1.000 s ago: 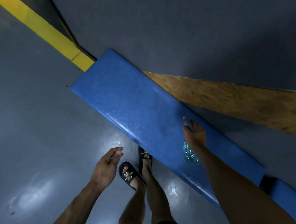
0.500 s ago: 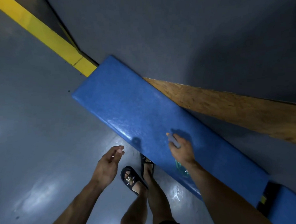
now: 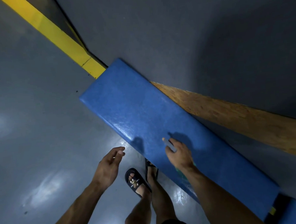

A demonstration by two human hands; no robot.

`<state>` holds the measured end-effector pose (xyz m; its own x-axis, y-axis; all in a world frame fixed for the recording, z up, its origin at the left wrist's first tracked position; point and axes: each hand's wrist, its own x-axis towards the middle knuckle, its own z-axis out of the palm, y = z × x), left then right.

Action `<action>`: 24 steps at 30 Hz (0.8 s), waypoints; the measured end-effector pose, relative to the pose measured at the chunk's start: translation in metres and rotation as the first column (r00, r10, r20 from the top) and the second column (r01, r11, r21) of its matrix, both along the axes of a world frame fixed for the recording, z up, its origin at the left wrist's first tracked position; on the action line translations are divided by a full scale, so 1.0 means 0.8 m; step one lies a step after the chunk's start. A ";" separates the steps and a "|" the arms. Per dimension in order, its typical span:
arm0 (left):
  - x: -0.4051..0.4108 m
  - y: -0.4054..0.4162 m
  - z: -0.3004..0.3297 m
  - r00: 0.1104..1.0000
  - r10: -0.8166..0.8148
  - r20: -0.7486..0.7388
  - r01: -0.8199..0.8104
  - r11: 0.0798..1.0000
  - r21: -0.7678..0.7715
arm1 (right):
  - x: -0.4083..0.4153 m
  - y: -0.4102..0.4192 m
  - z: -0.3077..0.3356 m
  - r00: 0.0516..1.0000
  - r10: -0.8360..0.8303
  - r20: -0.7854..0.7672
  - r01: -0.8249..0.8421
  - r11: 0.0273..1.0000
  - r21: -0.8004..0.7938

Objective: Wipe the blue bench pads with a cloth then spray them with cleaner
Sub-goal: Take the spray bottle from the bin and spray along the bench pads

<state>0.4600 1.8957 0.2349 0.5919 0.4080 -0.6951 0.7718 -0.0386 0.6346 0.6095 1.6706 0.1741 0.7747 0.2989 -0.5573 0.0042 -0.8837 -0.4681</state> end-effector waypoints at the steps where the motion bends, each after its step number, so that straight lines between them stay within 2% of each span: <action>1: 0.003 0.002 -0.001 1.000 0.007 0.001 -0.007 1.000 0.000 | 0.016 -0.002 -0.001 0.998 -0.057 0.014 0.057 0.998 -0.004; 4: 0.014 0.004 0.000 1.000 0.009 0.002 -0.009 1.000 -0.002 | 0.066 -0.007 0.001 0.974 -0.220 0.045 0.219 0.975 0.039; 7: 0.028 0.006 0.002 1.000 0.018 -0.005 -0.018 1.000 -0.008 | 0.107 -0.009 0.006 0.951 -0.301 0.075 0.297 0.953 0.057; 13: 0.057 0.011 0.003 1.000 -0.004 -0.005 0.004 1.000 0.010 | 0.125 -0.010 0.008 0.956 -0.287 0.051 0.287 0.958 0.007; 15: 0.065 0.013 0.001 1.000 0.003 0.005 -0.003 1.000 0.020 | 0.117 -0.006 0.003 0.975 -0.219 0.036 0.219 0.976 0.000; 18: 0.073 0.016 0.002 1.000 0.024 0.011 -0.025 0.999 0.028 | 0.094 0.008 -0.003 1.000 -0.008 0.004 0.008 1.000 0.004; 22: 0.077 0.024 0.008 0.998 0.058 0.029 -0.059 0.998 0.030 | 0.049 0.038 -0.010 0.953 0.303 -0.020 -0.302 0.953 0.019; 24: 0.076 0.032 0.009 0.995 0.094 0.030 -0.094 0.995 0.018 | 0.026 0.057 -0.014 0.930 0.367 0.002 -0.367 0.930 0.029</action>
